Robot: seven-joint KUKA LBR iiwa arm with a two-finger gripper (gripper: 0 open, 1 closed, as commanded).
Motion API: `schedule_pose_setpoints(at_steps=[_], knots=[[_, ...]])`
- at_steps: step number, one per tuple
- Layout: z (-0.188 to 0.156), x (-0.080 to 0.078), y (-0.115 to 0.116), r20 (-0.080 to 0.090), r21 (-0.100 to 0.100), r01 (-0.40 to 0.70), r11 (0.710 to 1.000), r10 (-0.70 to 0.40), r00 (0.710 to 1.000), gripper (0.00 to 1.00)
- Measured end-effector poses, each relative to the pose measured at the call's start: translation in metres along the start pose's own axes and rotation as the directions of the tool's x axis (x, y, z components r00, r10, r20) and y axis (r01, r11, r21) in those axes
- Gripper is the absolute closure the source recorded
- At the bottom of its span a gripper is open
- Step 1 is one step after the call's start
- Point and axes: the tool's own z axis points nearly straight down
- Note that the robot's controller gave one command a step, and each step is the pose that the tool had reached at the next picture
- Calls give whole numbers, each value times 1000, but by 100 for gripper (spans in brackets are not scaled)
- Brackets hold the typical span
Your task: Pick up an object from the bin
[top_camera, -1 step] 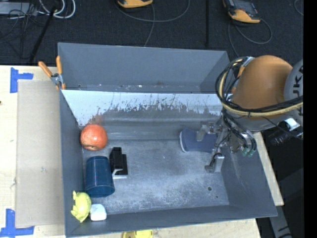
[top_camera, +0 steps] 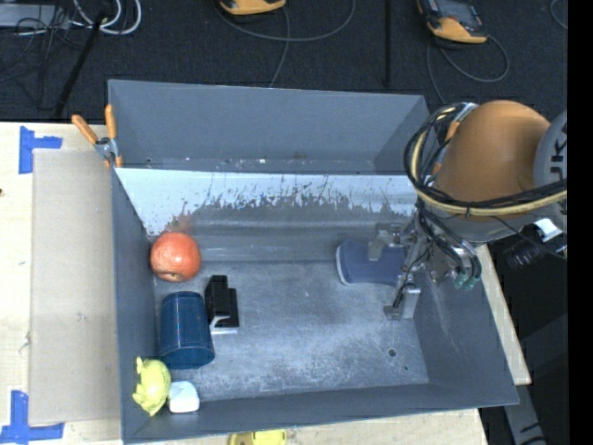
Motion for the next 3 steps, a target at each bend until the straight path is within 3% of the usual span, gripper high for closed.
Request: schedule_pose_setpoints(at_steps=[2, 3], knots=[[57, -81, 38, 10, -1, 62, 998, -62, 998, 0], [57, -53, 91, -2, 1, 44, 999, -44, 999, 0]])
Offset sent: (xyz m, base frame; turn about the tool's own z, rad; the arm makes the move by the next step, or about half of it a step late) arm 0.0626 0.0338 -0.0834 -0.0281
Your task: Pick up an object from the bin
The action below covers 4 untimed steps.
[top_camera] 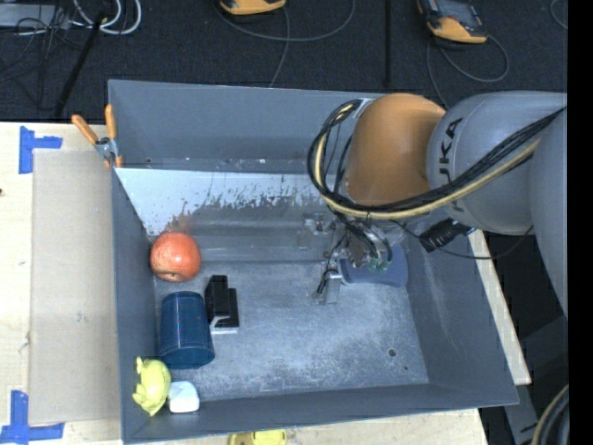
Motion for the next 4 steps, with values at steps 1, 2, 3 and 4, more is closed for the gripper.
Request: schedule_pose_setpoints(at_steps=[1, 2, 3, 4], knots=[[3, -4, 34, 5, -3, 33, 999, -33, 999, 0], [45, -10, 50, 7, 0, 56, 998, -56, 998, 0], [67, 2, 84, -1, 0, 152, 988, -152, 988, 0], [50, 26, 136, 0, 1, 222, 975, -222, 975, 0]])
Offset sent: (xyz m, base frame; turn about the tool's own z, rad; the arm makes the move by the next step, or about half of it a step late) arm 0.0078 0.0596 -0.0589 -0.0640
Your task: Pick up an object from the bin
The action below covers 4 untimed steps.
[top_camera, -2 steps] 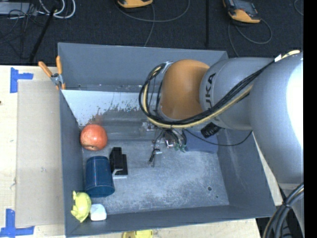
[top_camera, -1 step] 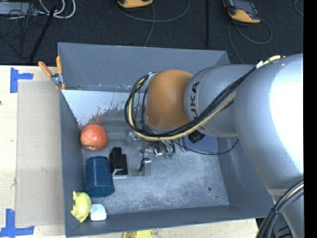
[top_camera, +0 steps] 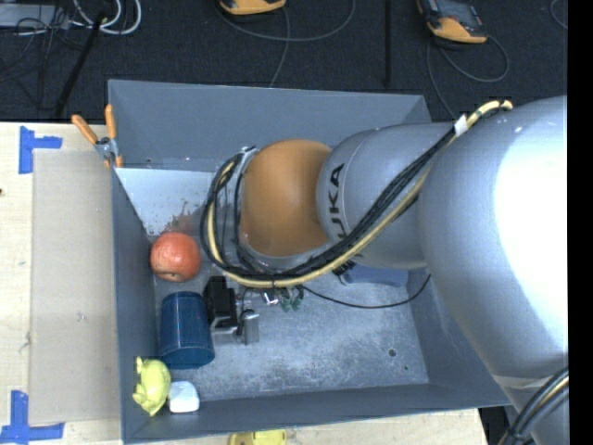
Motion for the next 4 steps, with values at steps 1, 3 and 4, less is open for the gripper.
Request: schedule_pose_setpoints(at_steps=[1, 3, 4], knots=[[-1, -9, 23, 5, -3, 113, 994, -113, 994, 0], [6, -1, 9, 2, -1, 87, 996, -87, 996, 100], [-135, -35, 11, 6, 0, 85, 996, -85, 996, 100]])
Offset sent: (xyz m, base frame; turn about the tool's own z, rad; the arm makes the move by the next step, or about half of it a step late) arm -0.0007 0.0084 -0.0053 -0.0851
